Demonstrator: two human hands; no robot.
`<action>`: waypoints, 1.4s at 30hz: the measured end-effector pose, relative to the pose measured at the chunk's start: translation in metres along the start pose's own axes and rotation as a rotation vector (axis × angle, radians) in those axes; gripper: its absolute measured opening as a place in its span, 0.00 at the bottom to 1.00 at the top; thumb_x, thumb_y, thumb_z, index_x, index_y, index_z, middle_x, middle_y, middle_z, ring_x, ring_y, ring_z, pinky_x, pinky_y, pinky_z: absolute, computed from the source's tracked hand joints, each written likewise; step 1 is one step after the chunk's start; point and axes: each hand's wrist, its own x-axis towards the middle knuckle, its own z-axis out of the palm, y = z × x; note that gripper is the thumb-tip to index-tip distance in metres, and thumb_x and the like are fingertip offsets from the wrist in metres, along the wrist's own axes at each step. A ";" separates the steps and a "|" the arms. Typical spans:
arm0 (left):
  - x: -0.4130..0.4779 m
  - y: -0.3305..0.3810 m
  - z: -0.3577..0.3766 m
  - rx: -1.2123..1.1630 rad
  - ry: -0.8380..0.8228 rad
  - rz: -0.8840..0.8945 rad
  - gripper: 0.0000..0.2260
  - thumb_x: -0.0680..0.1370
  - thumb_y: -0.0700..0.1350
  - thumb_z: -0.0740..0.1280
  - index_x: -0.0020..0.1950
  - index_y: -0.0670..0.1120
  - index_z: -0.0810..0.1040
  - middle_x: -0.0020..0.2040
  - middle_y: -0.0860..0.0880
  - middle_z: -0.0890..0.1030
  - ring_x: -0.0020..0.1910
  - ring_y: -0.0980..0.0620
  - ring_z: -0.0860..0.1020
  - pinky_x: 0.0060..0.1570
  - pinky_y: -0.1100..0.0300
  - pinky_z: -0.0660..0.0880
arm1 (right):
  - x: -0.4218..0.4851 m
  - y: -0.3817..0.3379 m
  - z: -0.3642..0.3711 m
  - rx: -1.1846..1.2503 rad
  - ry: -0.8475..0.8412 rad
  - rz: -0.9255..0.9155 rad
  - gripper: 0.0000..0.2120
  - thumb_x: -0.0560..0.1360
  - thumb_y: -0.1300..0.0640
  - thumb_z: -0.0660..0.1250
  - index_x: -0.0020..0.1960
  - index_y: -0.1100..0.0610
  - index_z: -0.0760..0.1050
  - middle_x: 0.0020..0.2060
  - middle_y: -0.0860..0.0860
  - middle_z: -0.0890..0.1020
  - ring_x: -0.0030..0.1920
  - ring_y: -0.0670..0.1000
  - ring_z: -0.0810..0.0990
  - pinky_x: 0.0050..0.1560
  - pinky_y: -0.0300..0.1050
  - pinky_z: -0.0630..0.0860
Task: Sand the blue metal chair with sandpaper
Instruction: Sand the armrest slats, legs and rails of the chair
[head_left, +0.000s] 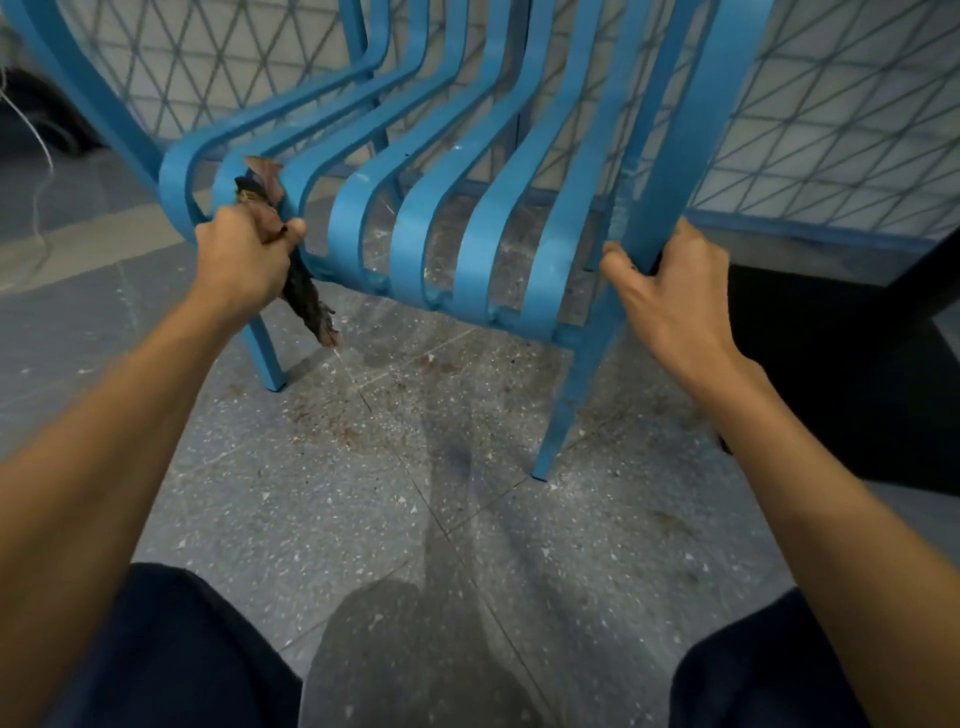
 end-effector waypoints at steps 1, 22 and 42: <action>-0.003 -0.001 0.001 0.004 -0.009 0.012 0.13 0.78 0.50 0.65 0.42 0.40 0.74 0.44 0.42 0.75 0.53 0.43 0.75 0.50 0.55 0.70 | -0.001 0.002 -0.005 0.000 0.000 0.008 0.12 0.74 0.57 0.65 0.44 0.68 0.73 0.38 0.63 0.78 0.35 0.53 0.73 0.34 0.41 0.66; 0.007 -0.017 -0.039 0.176 0.006 -0.132 0.14 0.81 0.41 0.59 0.61 0.32 0.72 0.62 0.30 0.72 0.62 0.32 0.70 0.62 0.46 0.67 | -0.042 -0.057 0.036 0.022 -0.154 -0.228 0.16 0.76 0.47 0.65 0.51 0.59 0.71 0.44 0.52 0.77 0.42 0.53 0.76 0.41 0.46 0.72; -0.205 0.038 0.016 -0.789 -0.913 -0.555 0.15 0.77 0.36 0.64 0.63 0.31 0.70 0.57 0.35 0.79 0.56 0.43 0.79 0.57 0.51 0.75 | -0.118 -0.025 0.012 0.432 -0.909 0.879 0.17 0.75 0.37 0.59 0.59 0.43 0.72 0.57 0.46 0.76 0.56 0.54 0.77 0.51 0.54 0.77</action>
